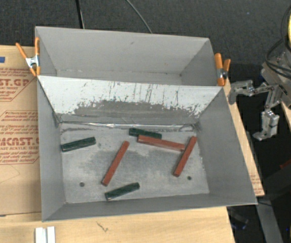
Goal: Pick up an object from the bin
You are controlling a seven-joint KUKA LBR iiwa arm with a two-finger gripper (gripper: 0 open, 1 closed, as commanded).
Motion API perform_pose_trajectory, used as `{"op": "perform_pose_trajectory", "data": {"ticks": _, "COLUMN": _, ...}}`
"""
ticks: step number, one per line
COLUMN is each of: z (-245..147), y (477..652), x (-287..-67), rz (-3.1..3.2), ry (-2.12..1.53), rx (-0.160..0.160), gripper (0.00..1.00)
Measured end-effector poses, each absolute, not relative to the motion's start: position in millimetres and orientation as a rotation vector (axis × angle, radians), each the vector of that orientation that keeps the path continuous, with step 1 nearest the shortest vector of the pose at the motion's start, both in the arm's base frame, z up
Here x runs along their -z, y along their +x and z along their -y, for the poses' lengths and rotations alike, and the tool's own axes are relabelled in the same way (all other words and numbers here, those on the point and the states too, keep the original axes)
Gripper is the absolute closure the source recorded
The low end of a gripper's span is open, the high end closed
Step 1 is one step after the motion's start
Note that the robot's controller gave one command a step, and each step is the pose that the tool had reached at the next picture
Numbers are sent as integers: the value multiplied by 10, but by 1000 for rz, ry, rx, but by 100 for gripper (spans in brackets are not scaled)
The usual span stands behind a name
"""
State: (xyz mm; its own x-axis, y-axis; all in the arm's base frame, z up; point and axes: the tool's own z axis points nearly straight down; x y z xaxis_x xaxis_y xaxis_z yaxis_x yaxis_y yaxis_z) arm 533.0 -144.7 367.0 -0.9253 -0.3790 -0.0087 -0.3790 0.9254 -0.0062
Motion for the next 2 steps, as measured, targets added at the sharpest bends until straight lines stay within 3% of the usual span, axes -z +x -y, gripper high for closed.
{"op": "perform_pose_trajectory", "data": {"ticks": 1, "z": 1442, "y": 5326, "x": -3636, "rz": -3078, "ry": -606, "rx": 1, "gripper": 0}}
{"op": "perform_pose_trajectory", "data": {"ticks": 2, "z": 1459, "y": 5363, "x": -3232, "rz": -3071, "ry": -605, "rx": 7, "gripper": 0}}
